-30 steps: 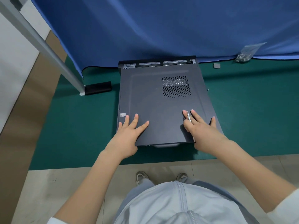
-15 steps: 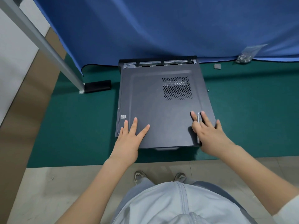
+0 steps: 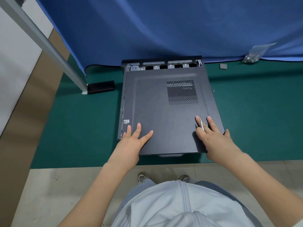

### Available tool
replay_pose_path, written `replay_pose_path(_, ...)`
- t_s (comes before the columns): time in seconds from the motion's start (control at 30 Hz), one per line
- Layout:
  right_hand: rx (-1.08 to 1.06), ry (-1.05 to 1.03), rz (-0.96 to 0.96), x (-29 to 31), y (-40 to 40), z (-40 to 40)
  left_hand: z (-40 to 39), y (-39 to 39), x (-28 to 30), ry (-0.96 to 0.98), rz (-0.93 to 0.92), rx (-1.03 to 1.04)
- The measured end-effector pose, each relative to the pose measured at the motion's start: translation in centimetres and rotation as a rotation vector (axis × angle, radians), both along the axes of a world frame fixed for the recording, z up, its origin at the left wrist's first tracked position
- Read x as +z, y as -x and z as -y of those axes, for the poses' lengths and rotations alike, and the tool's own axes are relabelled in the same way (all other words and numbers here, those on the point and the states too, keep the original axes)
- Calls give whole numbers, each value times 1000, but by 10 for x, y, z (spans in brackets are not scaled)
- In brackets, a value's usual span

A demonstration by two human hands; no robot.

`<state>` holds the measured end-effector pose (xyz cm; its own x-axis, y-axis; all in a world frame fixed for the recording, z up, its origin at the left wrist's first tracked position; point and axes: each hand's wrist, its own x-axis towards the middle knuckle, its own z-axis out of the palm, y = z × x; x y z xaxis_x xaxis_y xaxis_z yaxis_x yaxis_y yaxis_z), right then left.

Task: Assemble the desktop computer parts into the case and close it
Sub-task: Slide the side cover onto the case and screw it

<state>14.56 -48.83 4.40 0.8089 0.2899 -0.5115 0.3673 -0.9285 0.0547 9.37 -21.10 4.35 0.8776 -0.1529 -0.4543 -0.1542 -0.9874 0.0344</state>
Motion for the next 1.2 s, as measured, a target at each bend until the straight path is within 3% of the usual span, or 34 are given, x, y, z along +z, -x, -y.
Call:
replay_pose_path(0.43, -16, -29, -17, 2, -39, -15, -13, -45, 1, 8, -14, 13)
replay_pose_path(0.87, 1, -15, -28, 19, -32, -11, -19, -38, 10, 9, 6, -7)
replay_pose_path(1.2, 12, -1, 18, -1, -9, -6, -9, -10, -2, -7, 30, -7)
